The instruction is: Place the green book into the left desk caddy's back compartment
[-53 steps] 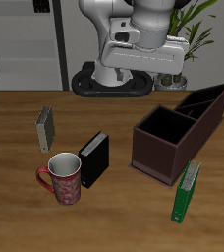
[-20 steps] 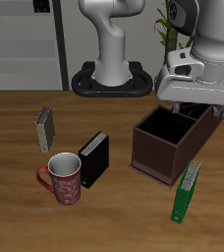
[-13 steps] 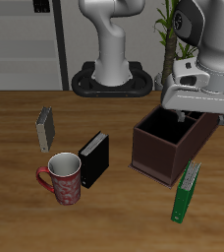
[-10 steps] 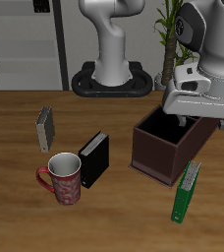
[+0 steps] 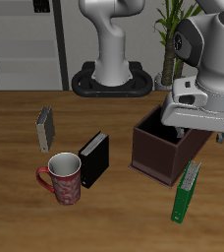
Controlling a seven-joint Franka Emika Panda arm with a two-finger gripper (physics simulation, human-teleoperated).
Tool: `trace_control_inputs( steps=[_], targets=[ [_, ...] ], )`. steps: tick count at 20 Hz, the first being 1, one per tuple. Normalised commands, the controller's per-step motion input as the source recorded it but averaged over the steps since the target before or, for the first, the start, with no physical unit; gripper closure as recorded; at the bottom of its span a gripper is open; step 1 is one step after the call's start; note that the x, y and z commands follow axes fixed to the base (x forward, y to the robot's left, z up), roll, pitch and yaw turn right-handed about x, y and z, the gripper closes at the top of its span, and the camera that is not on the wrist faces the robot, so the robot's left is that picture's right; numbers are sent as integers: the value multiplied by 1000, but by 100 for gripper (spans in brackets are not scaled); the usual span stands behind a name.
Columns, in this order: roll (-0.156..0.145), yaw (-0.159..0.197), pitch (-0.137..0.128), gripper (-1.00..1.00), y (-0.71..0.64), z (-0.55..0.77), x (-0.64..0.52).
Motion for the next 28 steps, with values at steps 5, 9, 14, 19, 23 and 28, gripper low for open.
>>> trace_control_inputs(
  steps=[5, 9, 14, 19, 23, 28],
  targets=[
    [-17, -24, -12, -100, -104, -333, 84],
    [-16, -8, -16, -100, -53, -257, 79],
    [-1, -2, 10, -100, -25, -321, 70],
    [-6, -23, 16, -100, -42, -220, 78],
    [3, 13, -1, -100, 24, -69, 40],
    [13, -33, 32, -100, 47, -396, 84]
  ],
)
